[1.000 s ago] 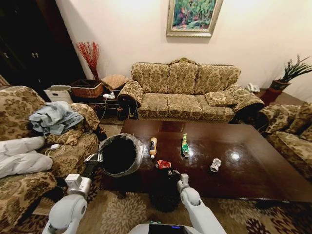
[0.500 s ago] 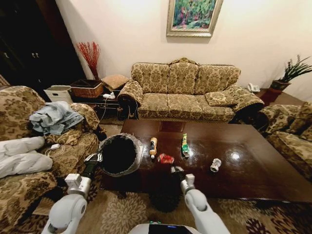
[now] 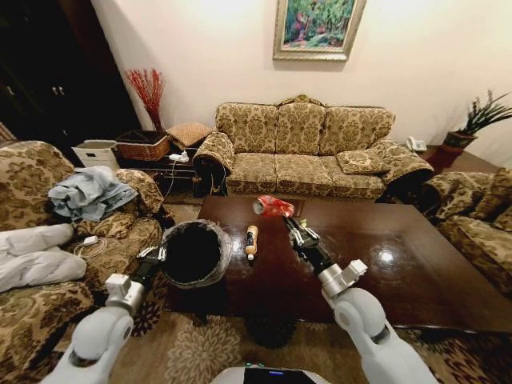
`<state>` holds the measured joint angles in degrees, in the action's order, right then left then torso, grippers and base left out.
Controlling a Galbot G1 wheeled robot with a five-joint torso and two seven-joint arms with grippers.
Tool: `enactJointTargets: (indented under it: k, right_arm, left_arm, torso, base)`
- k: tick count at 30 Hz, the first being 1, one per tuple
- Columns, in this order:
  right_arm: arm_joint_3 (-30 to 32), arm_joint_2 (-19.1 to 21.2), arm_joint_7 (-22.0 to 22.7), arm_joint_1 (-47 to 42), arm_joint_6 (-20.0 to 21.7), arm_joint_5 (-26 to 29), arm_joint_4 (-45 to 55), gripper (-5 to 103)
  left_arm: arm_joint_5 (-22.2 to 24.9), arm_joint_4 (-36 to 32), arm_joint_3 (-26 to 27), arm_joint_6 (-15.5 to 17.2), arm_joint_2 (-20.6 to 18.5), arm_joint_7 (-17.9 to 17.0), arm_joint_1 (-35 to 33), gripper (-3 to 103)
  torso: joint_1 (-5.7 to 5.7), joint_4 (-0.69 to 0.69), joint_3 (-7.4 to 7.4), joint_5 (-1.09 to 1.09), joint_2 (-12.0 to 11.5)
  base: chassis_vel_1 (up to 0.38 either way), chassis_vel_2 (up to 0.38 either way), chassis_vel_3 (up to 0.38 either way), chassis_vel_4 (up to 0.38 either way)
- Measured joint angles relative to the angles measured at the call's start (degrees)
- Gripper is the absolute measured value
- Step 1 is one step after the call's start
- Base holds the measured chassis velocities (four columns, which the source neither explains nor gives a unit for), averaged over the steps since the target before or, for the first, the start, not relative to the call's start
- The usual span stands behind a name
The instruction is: Move to the front of the table and place the trash on the table into the trash bin.
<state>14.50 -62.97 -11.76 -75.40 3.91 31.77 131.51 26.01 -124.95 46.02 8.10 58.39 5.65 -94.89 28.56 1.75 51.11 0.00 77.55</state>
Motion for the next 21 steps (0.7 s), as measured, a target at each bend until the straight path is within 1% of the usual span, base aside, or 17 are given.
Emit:
enactJointTargets:
  k: [1, 2, 4, 5, 6, 9, 10, 11, 12, 14, 17, 18, 21]
  right_arm:
    - [-1.19, 0.62, -1.24, 0.37, 0.28, 0.00, 0.91, 12]
    - [-1.19, 0.62, -1.24, 0.37, 0.28, 0.00, 0.91, 12]
    - [-3.17, 2.06, -4.03, 1.27, 0.06, -0.82, 0.99, 12]
    - [-3.17, 2.06, -4.03, 1.27, 0.06, -0.82, 0.99, 12]
    - [-4.10, 2.70, -5.18, 1.54, -0.64, -2.22, -0.33, 12]
    - [-4.93, 3.08, -6.00, 1.52, -0.98, -3.76, -1.73, 12]
    - [-5.52, 3.18, -6.51, 1.37, -1.12, -5.06, -2.71, 9]
    - [-5.92, 3.12, -6.78, 1.25, -1.43, -5.83, -3.27, 12]
    - [-6.41, 2.86, -6.90, 1.08, -1.97, -6.47, -3.79, 16]
    - [-6.68, 2.73, -6.97, 0.97, -2.13, -6.65, -3.97, 16]
    - [-7.69, 2.30, -7.12, 0.75, -2.35, -7.23, -4.51, 33]
    - [-7.69, 2.30, -7.12, 0.75, -2.35, -7.23, -4.51, 33]
    - [-7.97, 2.01, -6.97, 0.87, -2.56, -7.30, -4.66, 48]
  left_arm:
    - [0.58, -0.35, -0.34, 0.16, -0.84, 0.21, 0.11, 4]
    - [0.58, -0.35, -0.34, 0.16, -0.84, 0.21, 0.11, 4]
    - [1.23, -0.44, -0.95, 0.55, -2.49, 0.64, 0.82, 4]
    - [1.23, -0.44, -0.95, 0.55, -2.49, 0.64, 0.82, 4]
    - [1.61, -0.45, -1.27, 0.81, -3.10, 0.69, 1.37, 4]
    - [1.92, -0.63, -1.52, 1.05, -3.29, 0.72, 1.67, 4]
    - [1.99, -0.87, -1.61, 1.12, -3.23, 0.78, 1.75, 4]
    - [2.00, -1.09, -1.62, 1.12, -2.99, 0.78, 1.75, 4]
    - [2.00, -1.28, -1.62, 1.12, -2.58, 0.78, 1.71, 4]
    - [2.00, -1.32, -1.62, 1.12, -2.39, 0.79, 1.69, 4]
    - [1.81, -1.55, -1.62, 1.09, -1.25, 0.78, 1.43, 4]
    - [1.81, -1.55, -1.62, 1.09, -1.25, 0.78, 1.43, 4]
    - [2.26, -2.70, -1.29, 1.09, 0.74, 0.71, 0.88, 4]
  torso:
    - [0.00, 0.00, 0.00, 0.01, 0.00]
    - [0.00, 0.00, 0.00, 0.01, 0.00]
    - [0.00, 0.01, 0.00, 0.00, 0.00]
    - [0.00, 0.01, 0.00, 0.00, 0.00]
    - [0.00, 0.01, 0.00, -0.01, 0.00]
    - [0.01, 0.01, 0.01, -0.01, 0.00]
    - [0.01, 0.01, 0.01, -0.01, 0.00]
    - [0.01, 0.00, 0.01, 0.01, 0.00]
    - [0.00, 0.01, 0.00, 0.01, 0.00]
    - [0.00, 0.00, 0.00, 0.01, 0.00]
    - [0.00, 0.01, 0.00, 0.00, 0.00]
    - [0.00, 0.01, 0.00, 0.00, 0.00]
    - [0.00, 0.01, 0.00, 0.00, 0.00]
  base:
    - [0.000, 0.000, 0.000, 0.000]
    - [0.000, 0.000, 0.000, 0.000]
    - [0.000, 0.000, 0.000, 0.000]
    - [0.000, 0.000, 0.000, 0.000]
    - [0.000, 0.000, 0.000, 0.000]
    - [0.000, 0.000, 0.000, 0.000]
    - [0.000, 0.000, 0.000, 0.000]
    - [0.000, 0.000, 0.000, 0.000]
    - [0.000, 0.000, 0.000, 0.000]
    - [0.000, 0.000, 0.000, 0.000]
    - [0.000, 0.000, 0.000, 0.000]
    - [0.000, 0.000, 0.000, 0.000]
    - [0.000, 0.000, 0.000, 0.000]
